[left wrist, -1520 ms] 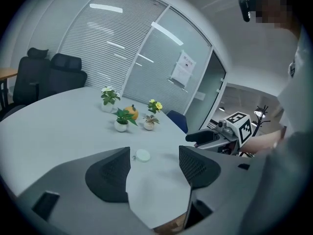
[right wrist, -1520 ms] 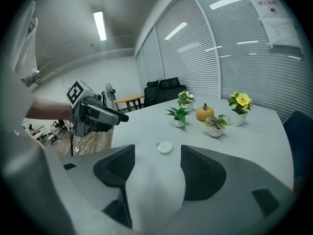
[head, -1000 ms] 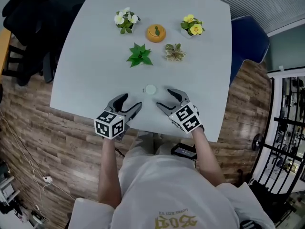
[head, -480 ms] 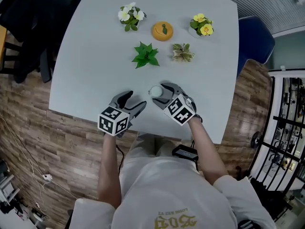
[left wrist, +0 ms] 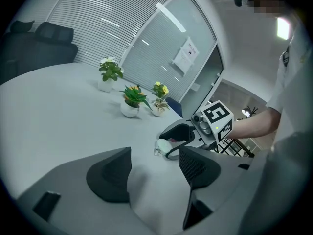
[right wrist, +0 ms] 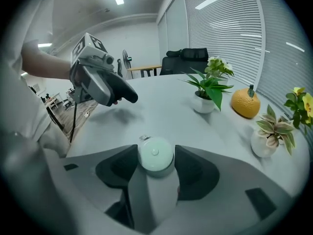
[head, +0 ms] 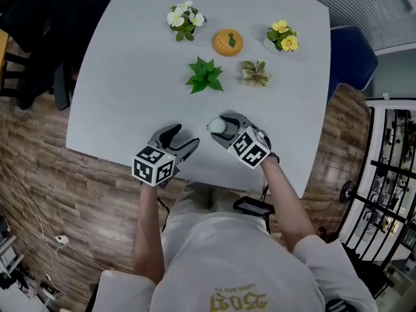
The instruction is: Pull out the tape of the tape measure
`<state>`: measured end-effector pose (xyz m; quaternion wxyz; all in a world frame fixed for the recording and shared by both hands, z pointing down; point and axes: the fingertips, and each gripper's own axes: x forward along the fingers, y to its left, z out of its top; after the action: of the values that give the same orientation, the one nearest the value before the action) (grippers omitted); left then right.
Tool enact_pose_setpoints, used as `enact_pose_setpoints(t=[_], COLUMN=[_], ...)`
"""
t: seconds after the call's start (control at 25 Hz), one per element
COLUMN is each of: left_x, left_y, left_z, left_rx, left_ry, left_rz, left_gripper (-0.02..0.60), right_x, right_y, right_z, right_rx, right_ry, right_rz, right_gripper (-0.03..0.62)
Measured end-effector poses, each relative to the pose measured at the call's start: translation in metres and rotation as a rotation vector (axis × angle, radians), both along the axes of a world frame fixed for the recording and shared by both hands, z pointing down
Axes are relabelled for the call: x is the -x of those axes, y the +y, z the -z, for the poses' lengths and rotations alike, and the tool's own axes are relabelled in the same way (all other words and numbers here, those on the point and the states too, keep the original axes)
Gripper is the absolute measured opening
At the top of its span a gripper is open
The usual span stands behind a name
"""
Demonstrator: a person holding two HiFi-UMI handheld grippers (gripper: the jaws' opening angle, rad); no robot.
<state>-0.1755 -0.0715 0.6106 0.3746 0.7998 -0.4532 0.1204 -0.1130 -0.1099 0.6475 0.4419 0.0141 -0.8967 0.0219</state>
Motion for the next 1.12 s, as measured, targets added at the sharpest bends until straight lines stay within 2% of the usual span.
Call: enact_pose_setpoints(t=[0.12, 0.48, 0.6, 0.88, 1.12], left_x=[0.003, -0.003, -0.001, 0.000, -0.012], left_y=[-0.003, -0.002, -0.001, 0.000, 0.003], left_z=[0.000, -0.002, -0.002, 0.017, 0.042], left_rx=[-0.003, -0.005, -0.007, -0.059, -0.126], left_ry=[0.000, 0.024, 0.046, 0.039, 0.021], left_rz=[0.000, -0.012, 0.009, 0.009, -0.034], left_gripper=[0.292, 0.293, 0.292, 0.292, 0.291], right_x=[0.000, 0.001, 0.001, 0.002, -0.008], right_y=[0.000, -0.002, -0.003, 0.013, 0.020], right_z=[0.000, -0.001, -0.002, 0.021, 0.056], right_rx=[0.007, 0.019, 0.057, 0.174, 0.165], right_ry=[0.000, 0.027, 0.022, -0.071, -0.115], right_rz=[-0.012, -0.069, -0.109, -0.188, -0.223], right_gripper=[0.229, 0.225, 0.225, 0.225, 0.227])
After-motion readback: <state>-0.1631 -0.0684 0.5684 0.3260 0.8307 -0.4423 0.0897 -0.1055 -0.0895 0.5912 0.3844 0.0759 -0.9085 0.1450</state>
